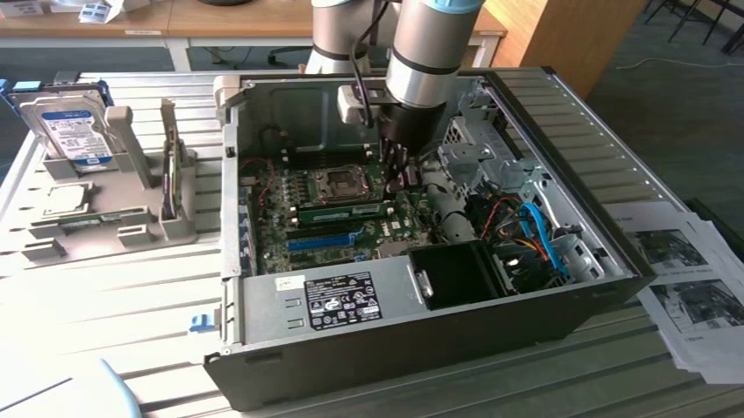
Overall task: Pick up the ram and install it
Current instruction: 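Press down the ram until it locks into place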
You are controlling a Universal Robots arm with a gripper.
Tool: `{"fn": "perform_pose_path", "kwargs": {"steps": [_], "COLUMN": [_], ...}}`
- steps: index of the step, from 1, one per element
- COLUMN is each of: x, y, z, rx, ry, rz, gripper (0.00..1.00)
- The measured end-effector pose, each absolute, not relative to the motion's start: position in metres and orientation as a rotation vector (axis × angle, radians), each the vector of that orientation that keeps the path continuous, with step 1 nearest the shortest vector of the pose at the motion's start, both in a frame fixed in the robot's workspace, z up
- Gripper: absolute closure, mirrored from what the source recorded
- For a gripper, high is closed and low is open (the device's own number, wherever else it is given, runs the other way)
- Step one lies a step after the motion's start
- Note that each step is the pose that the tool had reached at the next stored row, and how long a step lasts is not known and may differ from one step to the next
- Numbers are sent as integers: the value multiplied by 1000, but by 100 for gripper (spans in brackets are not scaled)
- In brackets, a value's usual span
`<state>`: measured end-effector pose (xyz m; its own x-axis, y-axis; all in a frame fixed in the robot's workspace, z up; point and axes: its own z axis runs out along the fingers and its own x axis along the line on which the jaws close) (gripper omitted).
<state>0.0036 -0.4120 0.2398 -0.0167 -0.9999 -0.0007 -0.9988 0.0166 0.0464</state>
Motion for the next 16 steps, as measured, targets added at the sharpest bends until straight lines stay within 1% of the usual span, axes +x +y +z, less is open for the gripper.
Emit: {"fn": "perform_pose_path", "kwargs": {"steps": [16], "x": [4], "y": [-412], "z": [231], "rx": [2181], "ry": [-2218], "rz": [-49], "gripper": [91]}}
